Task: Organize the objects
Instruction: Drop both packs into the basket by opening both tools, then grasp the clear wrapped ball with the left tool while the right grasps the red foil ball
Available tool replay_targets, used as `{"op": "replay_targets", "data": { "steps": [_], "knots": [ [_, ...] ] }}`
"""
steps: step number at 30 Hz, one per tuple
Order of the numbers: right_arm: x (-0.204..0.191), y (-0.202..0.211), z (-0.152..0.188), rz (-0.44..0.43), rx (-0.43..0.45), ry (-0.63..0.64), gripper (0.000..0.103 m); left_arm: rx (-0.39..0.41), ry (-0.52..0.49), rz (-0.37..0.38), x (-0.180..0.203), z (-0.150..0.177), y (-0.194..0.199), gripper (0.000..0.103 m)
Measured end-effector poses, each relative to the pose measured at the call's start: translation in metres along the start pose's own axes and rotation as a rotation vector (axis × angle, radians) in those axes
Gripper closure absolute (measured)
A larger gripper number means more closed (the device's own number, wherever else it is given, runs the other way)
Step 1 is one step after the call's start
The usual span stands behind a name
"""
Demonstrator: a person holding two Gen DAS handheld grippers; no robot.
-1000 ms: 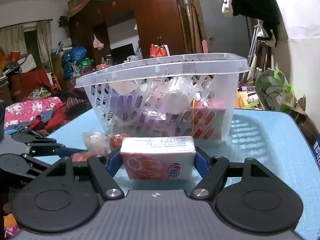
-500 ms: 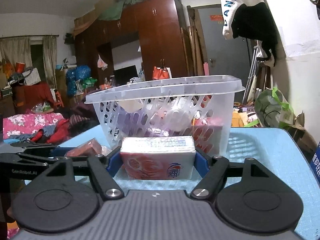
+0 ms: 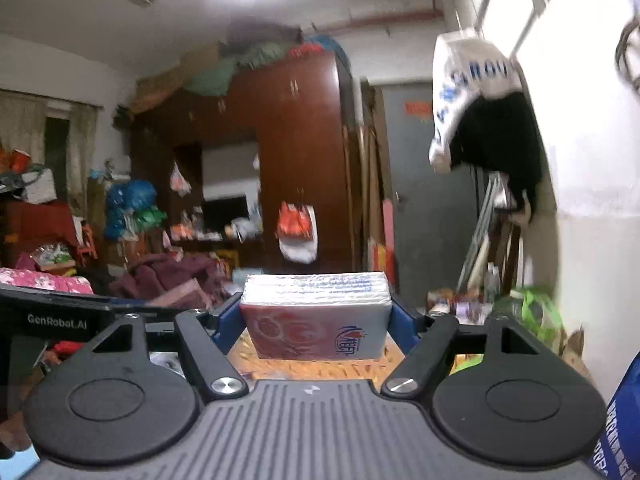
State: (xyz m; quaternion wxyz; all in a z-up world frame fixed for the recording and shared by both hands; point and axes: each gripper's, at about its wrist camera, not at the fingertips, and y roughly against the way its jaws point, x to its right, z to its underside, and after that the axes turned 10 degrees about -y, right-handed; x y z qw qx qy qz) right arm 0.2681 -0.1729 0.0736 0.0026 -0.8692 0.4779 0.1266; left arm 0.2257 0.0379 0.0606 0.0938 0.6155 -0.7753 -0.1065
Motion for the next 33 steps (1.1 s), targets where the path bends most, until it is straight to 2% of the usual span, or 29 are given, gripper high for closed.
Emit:
{"op": "replay_targets", "data": {
  "steps": [1,2,3,4,6,8,10,11,13,15,17,19,22,27,28,29,33],
  "knots": [
    [0.002,-0.013,0.001,0.018,-0.025,0.007,0.014,-0.034,0.006,0.014,-0.006,0.002,-0.013,0.012],
    [0.003,-0.025,0.001,0.043,-0.056,0.019,0.002,-0.055,0.022,-0.001,-0.010,0.006,-0.020,0.013],
    [0.004,-0.028,0.005,0.063,-0.064,0.028,0.001,-0.071,0.029,-0.021,-0.013,0.011,-0.022,0.015],
    [0.004,-0.029,0.006,0.081,-0.070,0.035,0.001,-0.075,0.023,-0.028,-0.013,0.015,-0.019,0.015],
    [0.006,-0.017,0.008,0.071,-0.070,0.001,0.000,-0.026,0.012,-0.016,-0.012,0.023,0.004,0.015],
    [0.010,0.015,0.015,0.016,-0.046,-0.058,0.000,0.033,-0.016,-0.007,-0.007,0.038,0.040,0.013],
    [0.009,0.042,0.030,-0.053,-0.037,-0.078,0.000,0.057,-0.039,-0.025,-0.004,0.058,0.069,0.006],
    [0.005,0.052,0.041,-0.068,-0.055,-0.073,0.000,0.049,-0.049,-0.038,-0.002,0.068,0.075,0.004],
    [-0.001,0.054,0.062,-0.074,-0.125,-0.053,0.000,-0.031,-0.059,-0.085,-0.002,0.089,0.073,0.004],
    [-0.004,0.040,0.086,-0.081,-0.255,-0.063,0.000,-0.122,-0.037,-0.100,-0.007,0.107,0.060,0.005],
    [-0.006,0.019,0.108,-0.090,-0.366,-0.085,0.004,-0.184,0.005,-0.090,-0.016,0.122,0.051,0.008],
    [-0.015,0.005,0.120,-0.076,-0.394,-0.044,0.009,-0.189,0.050,-0.089,-0.026,0.132,0.050,0.008],
    [-0.027,-0.015,0.132,-0.098,-0.455,-0.024,0.022,-0.193,0.111,-0.104,-0.043,0.140,0.050,0.008],
    [-0.039,-0.027,0.135,-0.121,-0.483,0.002,0.041,-0.207,0.108,-0.087,-0.042,0.146,0.049,0.008],
    [-0.041,-0.027,0.136,-0.122,-0.486,0.008,0.050,-0.213,0.098,-0.086,-0.040,0.149,0.048,0.008],
    [-0.041,-0.028,0.135,-0.118,-0.489,0.014,0.054,-0.220,0.088,-0.083,-0.038,0.148,0.046,0.008],
    [-0.031,-0.010,0.133,-0.112,-0.465,0.014,0.054,-0.252,0.039,-0.072,-0.025,0.147,0.037,0.008]
  ]
}}
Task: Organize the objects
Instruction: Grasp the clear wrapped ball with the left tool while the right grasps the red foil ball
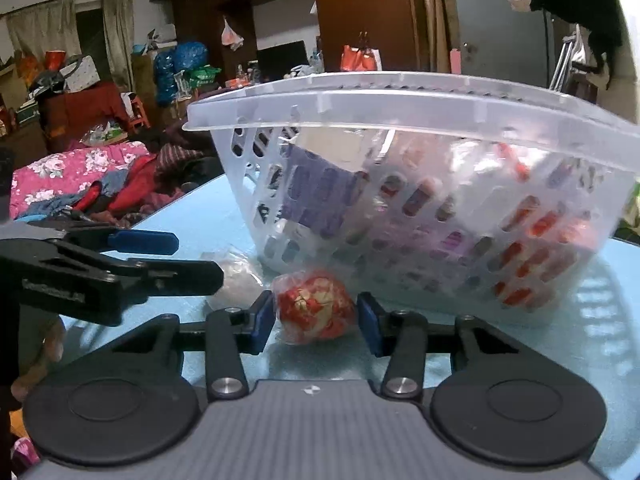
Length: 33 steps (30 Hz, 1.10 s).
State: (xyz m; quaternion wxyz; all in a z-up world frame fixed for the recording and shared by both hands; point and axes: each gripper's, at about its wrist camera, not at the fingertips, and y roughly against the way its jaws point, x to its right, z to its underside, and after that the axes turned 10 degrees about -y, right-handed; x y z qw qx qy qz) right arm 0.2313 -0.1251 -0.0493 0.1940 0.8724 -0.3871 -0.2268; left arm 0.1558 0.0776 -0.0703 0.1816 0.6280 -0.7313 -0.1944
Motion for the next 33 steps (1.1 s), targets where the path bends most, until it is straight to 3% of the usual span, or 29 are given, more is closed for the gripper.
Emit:
{"op": "replay_targets", "data": {
  "steps": [8,10,12,21,33],
  "knots": [
    [0.037,0.039,0.012,0.039,0.107,-0.094,0.054,-0.072,-0.091,-0.058,0.024,-0.008,-0.021,0.008],
    [0.044,0.044,0.011,0.024,0.116,-0.110,0.054,-0.083,-0.106,-0.074,0.027,-0.009,-0.022,0.015],
    [0.048,0.044,0.011,0.023,0.119,-0.120,0.054,-0.103,-0.124,-0.083,0.031,-0.009,-0.025,0.044],
    [0.042,0.038,0.018,0.036,0.109,-0.102,0.054,-0.025,-0.124,-0.052,0.032,-0.008,-0.012,0.044],
    [0.035,0.040,0.025,0.064,0.140,-0.064,0.054,-0.023,-0.112,-0.054,0.032,-0.009,-0.014,0.044]
  ]
}}
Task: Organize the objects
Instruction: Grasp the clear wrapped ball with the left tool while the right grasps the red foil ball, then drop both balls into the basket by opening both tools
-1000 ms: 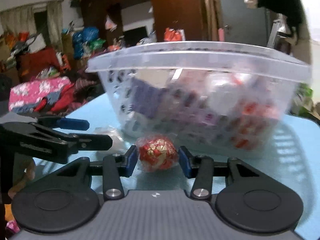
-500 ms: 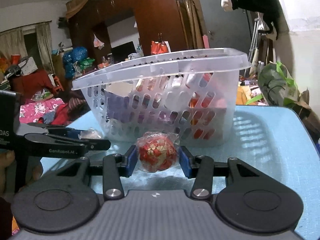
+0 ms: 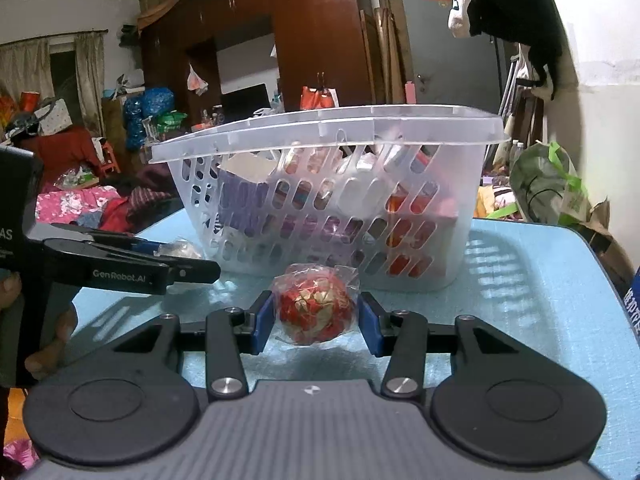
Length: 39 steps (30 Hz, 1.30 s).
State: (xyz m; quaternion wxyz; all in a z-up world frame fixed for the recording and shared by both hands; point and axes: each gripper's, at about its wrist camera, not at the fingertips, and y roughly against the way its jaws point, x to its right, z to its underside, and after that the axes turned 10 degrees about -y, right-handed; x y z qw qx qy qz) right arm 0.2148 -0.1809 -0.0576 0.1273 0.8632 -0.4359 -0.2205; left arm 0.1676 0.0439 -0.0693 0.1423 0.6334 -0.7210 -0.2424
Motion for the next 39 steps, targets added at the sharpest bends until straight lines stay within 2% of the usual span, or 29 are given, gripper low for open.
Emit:
{"op": "replay_targets", "data": {
  "steps": [3,6,8,9,10,12,14,17,19,20,21,22,23,26,28,31,32,36,37,39],
  "knots": [
    [0.000,0.001,0.000,-0.004,0.009,-0.005,0.054,0.017,0.006,0.005,-0.001,0.001,0.002,0.044],
    [-0.003,0.017,0.004,-0.035,0.073,-0.001,0.054,0.099,0.009,0.036,-0.001,0.005,0.021,0.044],
    [-0.010,0.040,0.004,-0.116,0.118,-0.025,0.054,0.158,0.028,0.110,-0.004,0.005,0.041,0.044],
    [-0.015,0.051,0.000,-0.129,0.151,-0.012,0.054,0.187,0.045,0.139,-0.006,0.001,0.051,0.044],
    [-0.024,0.062,-0.008,-0.129,0.192,0.016,0.054,0.232,0.060,0.152,-0.009,-0.009,0.065,0.044],
    [-0.038,0.073,-0.036,-0.106,0.249,0.069,0.054,0.299,0.054,0.129,-0.013,-0.038,0.082,0.044],
    [-0.044,0.069,-0.075,-0.106,0.261,0.084,0.054,0.320,0.045,0.118,-0.019,-0.071,0.084,0.044],
    [-0.052,0.039,-0.126,-0.032,0.239,0.126,0.054,0.282,0.030,0.082,-0.026,-0.113,0.066,0.044],
    [-0.051,0.014,-0.143,0.005,0.198,0.139,0.054,0.243,0.029,0.053,-0.030,-0.128,0.044,0.043],
    [-0.051,0.000,-0.148,0.026,0.170,0.155,0.050,0.235,0.042,0.038,-0.033,-0.131,0.034,0.041],
    [-0.049,-0.011,-0.150,0.047,0.144,0.172,0.045,0.225,0.049,0.024,-0.037,-0.131,0.023,0.026],
    [-0.047,-0.018,-0.150,0.068,0.136,0.177,0.029,0.189,0.060,0.018,-0.042,-0.130,0.011,0.018],
    [-0.044,-0.025,-0.150,0.093,0.136,0.174,0.016,0.166,0.081,0.023,-0.046,-0.129,0.003,0.017],
    [-0.031,-0.018,-0.148,0.093,0.129,0.143,0.012,0.165,0.112,0.061,-0.055,-0.120,0.002,0.017],
    [-0.028,-0.001,-0.146,0.054,0.152,0.124,0.000,0.211,0.095,0.040,-0.055,-0.115,0.020,0.017],
    [-0.032,0.026,-0.144,0.067,0.210,0.123,0.000,0.268,0.049,0.008,-0.048,-0.112,0.048,0.007],
    [-0.033,0.035,-0.142,0.079,0.227,0.126,0.000,0.271,0.044,0.016,-0.046,-0.112,0.052,0.000],
    [-0.037,0.048,-0.130,0.200,0.267,0.093,0.000,0.190,0.043,0.108,-0.038,-0.108,0.059,0.000],
    [-0.037,0.049,-0.125,0.232,0.255,0.088,0.000,0.160,0.033,0.108,-0.034,-0.106,0.060,0.000],
    [-0.037,0.050,-0.116,0.259,0.189,0.089,0.000,0.153,0.008,0.081,-0.026,-0.103,0.062,0.000]
  ]
}}
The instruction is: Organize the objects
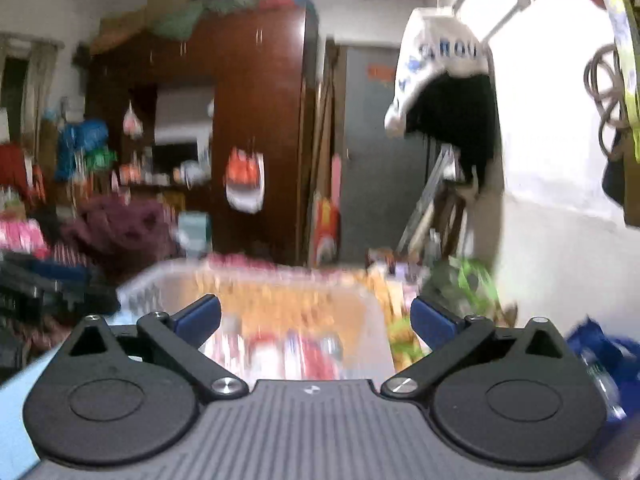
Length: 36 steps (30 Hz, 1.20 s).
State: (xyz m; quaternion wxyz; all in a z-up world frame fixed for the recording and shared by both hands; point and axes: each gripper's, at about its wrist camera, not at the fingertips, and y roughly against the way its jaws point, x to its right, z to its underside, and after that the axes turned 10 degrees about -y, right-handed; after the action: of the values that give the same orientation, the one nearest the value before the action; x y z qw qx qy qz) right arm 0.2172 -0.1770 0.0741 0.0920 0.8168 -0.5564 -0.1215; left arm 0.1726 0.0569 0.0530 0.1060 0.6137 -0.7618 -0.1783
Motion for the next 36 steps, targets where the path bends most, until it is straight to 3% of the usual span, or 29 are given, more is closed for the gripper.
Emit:
{"op": "replay_targets", "data": {
  "steps": [3,9,22,36],
  "knots": [
    [0.006,0.003,0.011,-0.010,-0.068,-0.008,0.000,0.005,-0.041,-0.031,0.015,0.004,0.008,0.000],
    [0.019,0.017,0.019,-0.008,-0.062,-0.054,0.000,-0.003,-0.079,-0.049,0.032,0.012,0.020,0.000],
    [0.032,0.006,0.021,0.003,-0.103,-0.078,0.000,-0.016,-0.053,-0.071,0.029,0.018,0.019,0.000],
    [0.037,0.011,0.026,-0.003,-0.089,-0.106,0.000,-0.020,-0.046,-0.072,0.033,0.018,0.016,0.000]
  ]
}}
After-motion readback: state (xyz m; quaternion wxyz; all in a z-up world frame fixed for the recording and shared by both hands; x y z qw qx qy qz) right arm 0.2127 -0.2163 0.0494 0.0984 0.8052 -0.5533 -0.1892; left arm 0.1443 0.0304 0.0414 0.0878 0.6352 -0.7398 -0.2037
